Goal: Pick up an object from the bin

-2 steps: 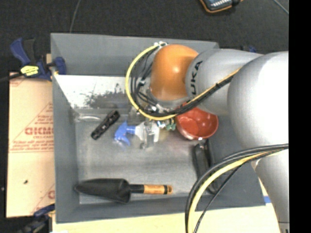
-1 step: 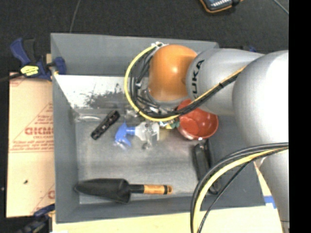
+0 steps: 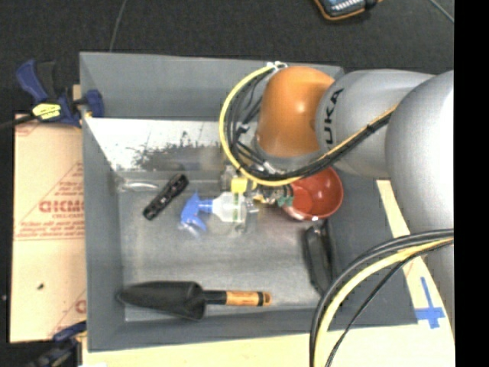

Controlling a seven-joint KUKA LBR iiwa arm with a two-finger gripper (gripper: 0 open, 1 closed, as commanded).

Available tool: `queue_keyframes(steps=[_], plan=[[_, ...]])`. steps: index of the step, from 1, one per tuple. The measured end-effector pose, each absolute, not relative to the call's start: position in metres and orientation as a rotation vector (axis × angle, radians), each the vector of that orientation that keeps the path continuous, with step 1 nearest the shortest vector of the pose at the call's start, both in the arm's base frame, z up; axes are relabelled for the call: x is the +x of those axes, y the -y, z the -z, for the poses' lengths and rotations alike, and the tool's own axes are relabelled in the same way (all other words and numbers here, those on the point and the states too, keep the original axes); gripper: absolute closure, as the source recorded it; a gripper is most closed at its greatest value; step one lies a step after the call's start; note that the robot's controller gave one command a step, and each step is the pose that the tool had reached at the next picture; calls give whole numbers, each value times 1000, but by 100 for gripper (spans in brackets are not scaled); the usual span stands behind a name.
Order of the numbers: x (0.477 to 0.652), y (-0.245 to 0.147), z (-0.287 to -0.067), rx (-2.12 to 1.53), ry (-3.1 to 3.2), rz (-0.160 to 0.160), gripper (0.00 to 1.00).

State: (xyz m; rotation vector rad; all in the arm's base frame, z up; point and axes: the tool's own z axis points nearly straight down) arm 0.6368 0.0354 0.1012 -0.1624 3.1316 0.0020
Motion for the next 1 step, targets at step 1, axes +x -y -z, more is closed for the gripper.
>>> queue_keyframes(steps=[1], plan=[[653,-64,-74,-667,-3054,-4,0]])
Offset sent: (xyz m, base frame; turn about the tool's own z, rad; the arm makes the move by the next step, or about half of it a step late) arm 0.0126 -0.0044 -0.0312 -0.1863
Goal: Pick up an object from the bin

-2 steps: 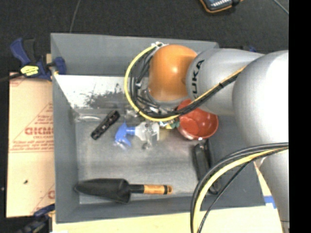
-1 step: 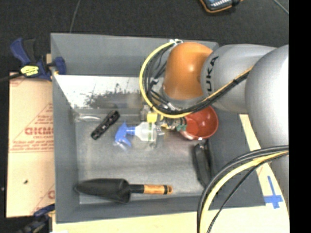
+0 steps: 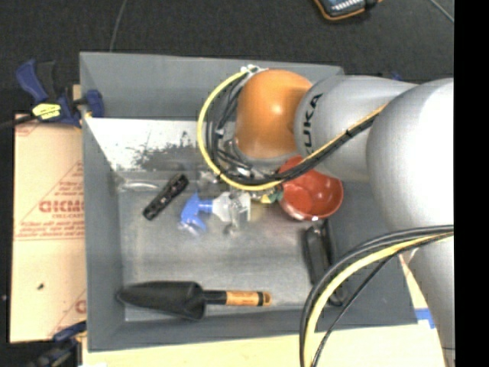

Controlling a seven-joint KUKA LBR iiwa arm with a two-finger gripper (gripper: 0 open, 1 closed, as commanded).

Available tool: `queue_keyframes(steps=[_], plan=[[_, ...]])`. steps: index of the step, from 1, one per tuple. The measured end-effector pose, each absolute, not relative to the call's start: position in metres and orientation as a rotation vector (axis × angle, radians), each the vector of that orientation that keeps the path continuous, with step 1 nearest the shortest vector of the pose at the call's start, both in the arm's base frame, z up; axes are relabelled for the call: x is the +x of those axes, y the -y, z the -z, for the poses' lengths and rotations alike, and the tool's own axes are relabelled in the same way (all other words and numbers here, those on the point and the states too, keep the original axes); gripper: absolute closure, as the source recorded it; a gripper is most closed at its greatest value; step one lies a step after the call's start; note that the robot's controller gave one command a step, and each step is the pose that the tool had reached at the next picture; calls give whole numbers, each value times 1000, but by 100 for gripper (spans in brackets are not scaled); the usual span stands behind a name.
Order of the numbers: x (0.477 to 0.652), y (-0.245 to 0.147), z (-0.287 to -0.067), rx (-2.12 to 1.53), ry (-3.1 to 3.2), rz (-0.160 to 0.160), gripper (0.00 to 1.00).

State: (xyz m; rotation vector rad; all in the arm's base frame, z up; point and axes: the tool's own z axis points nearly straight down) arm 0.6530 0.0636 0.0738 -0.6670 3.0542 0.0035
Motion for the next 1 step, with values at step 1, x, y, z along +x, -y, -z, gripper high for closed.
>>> queue_keyframes(steps=[1], plan=[[648,-32,-70,-456,-3108,-6,100]])
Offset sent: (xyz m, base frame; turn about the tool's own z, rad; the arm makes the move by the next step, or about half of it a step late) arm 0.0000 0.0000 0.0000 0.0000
